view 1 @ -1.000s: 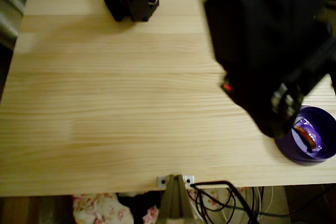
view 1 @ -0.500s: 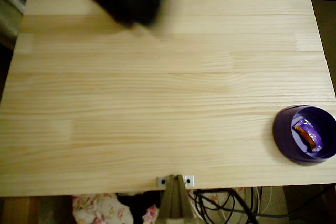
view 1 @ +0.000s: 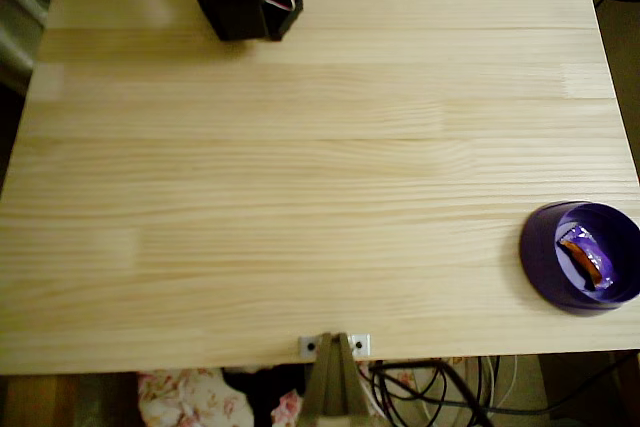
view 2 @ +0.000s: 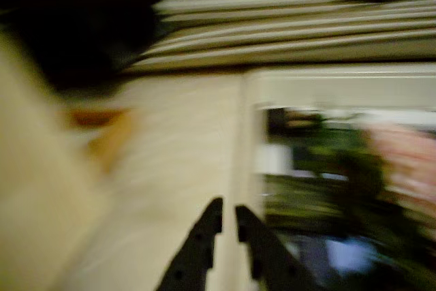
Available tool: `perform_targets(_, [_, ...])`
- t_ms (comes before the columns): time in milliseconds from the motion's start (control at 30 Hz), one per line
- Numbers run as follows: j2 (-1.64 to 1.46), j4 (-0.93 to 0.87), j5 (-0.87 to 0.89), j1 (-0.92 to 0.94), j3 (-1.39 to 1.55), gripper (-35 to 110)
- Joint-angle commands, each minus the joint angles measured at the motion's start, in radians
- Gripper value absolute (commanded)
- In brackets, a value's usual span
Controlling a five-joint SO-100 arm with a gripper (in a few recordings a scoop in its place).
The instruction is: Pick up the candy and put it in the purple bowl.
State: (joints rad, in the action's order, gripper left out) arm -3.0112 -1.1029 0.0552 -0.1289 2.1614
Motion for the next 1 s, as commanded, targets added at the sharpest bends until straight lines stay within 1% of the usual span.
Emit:
perform_targets(0, [-0.081, -0.021, -0.018, -0.008, 0.133, 0])
perform_targets(167, [-0.285, -0.008, 0.0, -0.044, 0.417, 0])
perform_targets(233, [-0.35, -0.029, -0.006, -0.048, 0.499, 0])
perform_targets(367, [-0.351, -0.077, -0.021, -0.04, 0.56, 0])
perform_targets(667, [-0.351, -0.163, 0.015, -0.064, 0.698, 0])
perform_targets(900, [-0.351, -0.089, 0.061, -0.089, 0.919, 2])
perform_targets(967, [-0.351, -0.092, 0.057, -0.089, 0.916, 0])
